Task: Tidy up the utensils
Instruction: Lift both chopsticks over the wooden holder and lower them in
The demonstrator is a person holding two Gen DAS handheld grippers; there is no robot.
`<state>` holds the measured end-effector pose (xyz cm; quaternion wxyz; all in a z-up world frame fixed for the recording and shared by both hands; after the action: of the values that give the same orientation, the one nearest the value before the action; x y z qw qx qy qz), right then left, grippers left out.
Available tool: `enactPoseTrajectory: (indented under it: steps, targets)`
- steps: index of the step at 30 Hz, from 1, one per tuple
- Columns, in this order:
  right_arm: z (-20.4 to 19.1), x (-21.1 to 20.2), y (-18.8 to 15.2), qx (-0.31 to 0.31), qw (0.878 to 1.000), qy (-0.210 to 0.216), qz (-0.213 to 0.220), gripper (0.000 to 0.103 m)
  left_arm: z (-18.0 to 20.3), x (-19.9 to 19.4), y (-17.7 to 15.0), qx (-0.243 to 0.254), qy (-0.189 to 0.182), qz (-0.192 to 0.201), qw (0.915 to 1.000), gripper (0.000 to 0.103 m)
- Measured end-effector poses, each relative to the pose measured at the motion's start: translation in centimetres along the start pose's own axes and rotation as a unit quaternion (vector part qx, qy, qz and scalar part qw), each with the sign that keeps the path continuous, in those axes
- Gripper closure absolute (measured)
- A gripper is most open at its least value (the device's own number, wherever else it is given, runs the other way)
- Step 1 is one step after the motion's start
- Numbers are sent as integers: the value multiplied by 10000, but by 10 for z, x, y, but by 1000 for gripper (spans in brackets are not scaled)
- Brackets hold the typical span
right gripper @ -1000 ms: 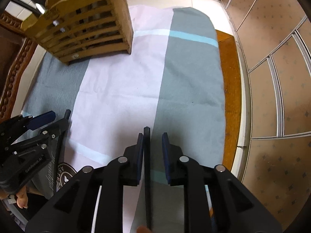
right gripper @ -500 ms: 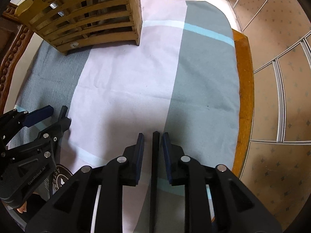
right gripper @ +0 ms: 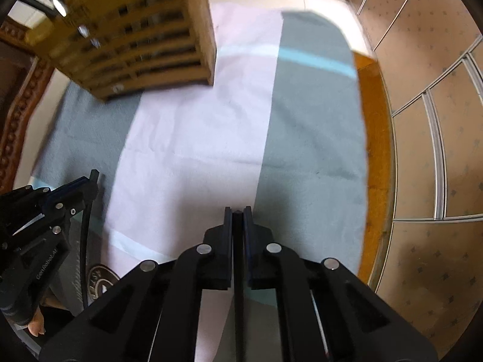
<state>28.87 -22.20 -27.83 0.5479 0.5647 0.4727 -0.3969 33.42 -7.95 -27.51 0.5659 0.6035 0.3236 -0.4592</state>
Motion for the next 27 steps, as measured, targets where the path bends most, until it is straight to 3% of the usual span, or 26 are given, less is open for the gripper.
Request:
enactPoseTrajectory:
  steps: [4, 11, 18, 27]
  targets:
    - [-3, -52, 11, -19, 9980, 20, 637, 96, -6, -41, 14, -124, 187, 602, 9979, 96]
    - [-16, -135, 20, -229, 9878, 69, 1537, 96, -16, -135, 41, -157, 491, 1666, 9847, 96]
    - [-25, -196, 24, -351, 9737, 115, 2250, 96, -14, -199, 34, -220, 498, 2281, 9721, 96]
    - [-34, -261, 42, -262, 9490, 170, 3137, 96, -15, -277, 48, -196, 575, 2961, 9532, 96]
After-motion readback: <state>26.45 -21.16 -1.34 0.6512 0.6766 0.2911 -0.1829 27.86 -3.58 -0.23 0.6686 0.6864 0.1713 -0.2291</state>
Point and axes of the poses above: each gripper's, at about its wrist camera, not at the fingertips, and x roughly the way its jaws point, z to its right, y to its top, the point moved 8 cm from there along x, roughly the way its jaws point, and after that the axes turned 4 degrees about y, right-handed, at the moved point
